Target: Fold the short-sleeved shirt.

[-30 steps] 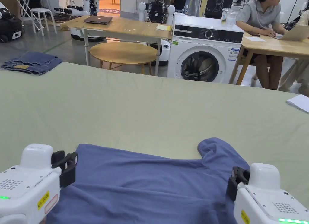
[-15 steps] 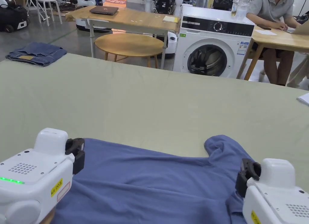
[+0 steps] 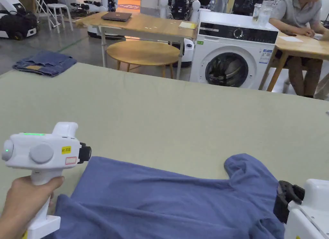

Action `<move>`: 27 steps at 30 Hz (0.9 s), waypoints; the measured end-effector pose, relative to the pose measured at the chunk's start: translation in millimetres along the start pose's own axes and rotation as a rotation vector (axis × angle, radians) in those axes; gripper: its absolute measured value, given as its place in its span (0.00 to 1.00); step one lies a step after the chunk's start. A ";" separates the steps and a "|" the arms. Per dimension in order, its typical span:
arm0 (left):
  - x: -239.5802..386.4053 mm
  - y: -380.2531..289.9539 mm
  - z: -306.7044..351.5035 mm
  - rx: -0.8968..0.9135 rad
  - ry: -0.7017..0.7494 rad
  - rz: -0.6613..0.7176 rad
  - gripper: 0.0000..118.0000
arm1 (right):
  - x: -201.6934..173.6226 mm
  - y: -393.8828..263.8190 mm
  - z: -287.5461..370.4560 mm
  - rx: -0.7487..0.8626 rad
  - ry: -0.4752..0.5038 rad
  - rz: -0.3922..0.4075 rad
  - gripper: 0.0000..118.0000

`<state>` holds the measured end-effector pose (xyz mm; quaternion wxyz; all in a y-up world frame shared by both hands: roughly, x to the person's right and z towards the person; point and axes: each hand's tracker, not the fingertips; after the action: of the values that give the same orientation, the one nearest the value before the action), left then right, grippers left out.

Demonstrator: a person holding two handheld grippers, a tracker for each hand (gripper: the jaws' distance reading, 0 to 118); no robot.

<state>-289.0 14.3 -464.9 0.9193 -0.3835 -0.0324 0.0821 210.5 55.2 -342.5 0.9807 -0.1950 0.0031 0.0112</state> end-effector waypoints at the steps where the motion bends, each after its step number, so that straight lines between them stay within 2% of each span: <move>1: -5.6 7.6 -11.4 -0.052 -0.006 0.010 0.03 | -1.0 -0.6 -3.0 -0.008 0.006 0.000 0.00; 2: -9.2 13.1 -18.9 -0.093 -0.005 0.021 0.11 | -2.2 -1.4 -5.6 -0.015 0.007 -0.001 0.00; 4: -18.0 20.8 -38.3 -0.148 -0.035 0.049 0.15 | -2.2 -3.6 -11.3 -0.031 0.008 0.001 0.00; 5: -21.1 23.4 -48.1 -0.186 -0.054 0.069 0.22 | -2.2 -4.7 -14.2 -0.038 0.011 0.000 0.00; 6: -22.8 24.6 -57.1 -0.221 -0.064 0.086 0.37 | -2.1 -5.9 -16.8 -0.046 0.011 -0.001 0.00; 7: -23.6 24.6 -66.2 -0.248 -0.065 0.099 0.46 | -1.9 -6.7 -19.0 -0.054 0.010 0.000 0.00; 8: -23.8 24.3 -75.0 -0.276 -0.054 0.096 0.50 | -1.5 -7.5 -21.0 -0.064 0.009 0.002 0.00; 11: -20.2 20.2 -102.3 -0.331 0.063 0.036 0.51 | 1.3 -11.8 -27.3 -0.091 0.002 0.005 0.00; 15: -3.5 23.1 -105.7 -0.311 0.100 -0.009 0.52 | 7.8 -16.1 -32.4 -0.125 -0.001 0.000 0.00; 17: 7.3 18.4 -105.9 -0.281 0.135 -0.097 0.50 | 12.1 -17.4 -34.6 -0.138 -0.007 -0.003 0.00; 19: 12.7 16.7 -106.5 -0.276 0.147 -0.145 0.39 | 16.4 -16.7 -38.5 -0.152 -0.012 -0.002 0.00; 20: 15.3 16.9 -104.5 -0.258 0.145 -0.164 0.27 | 19.5 -15.7 -40.6 -0.158 -0.012 -0.006 0.00; 21: 17.2 17.2 -102.8 -0.245 0.140 -0.164 0.05 | 22.4 -13.6 -43.4 -0.161 -0.013 -0.010 0.00; 22: 14.3 17.9 -101.4 -0.227 0.109 -0.160 0.00 | 25.6 -9.4 -48.1 -0.168 -0.016 -0.011 0.00; 27: 14.8 14.1 -81.5 -0.166 0.081 -0.145 0.00 | 50.8 17.8 -86.1 -0.228 -0.010 -0.038 0.00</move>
<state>-266.2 -30.3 -532.3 0.8886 -0.4578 -0.0293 -0.0030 260.8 39.8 -429.4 0.9522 -0.3053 -0.0068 -0.0064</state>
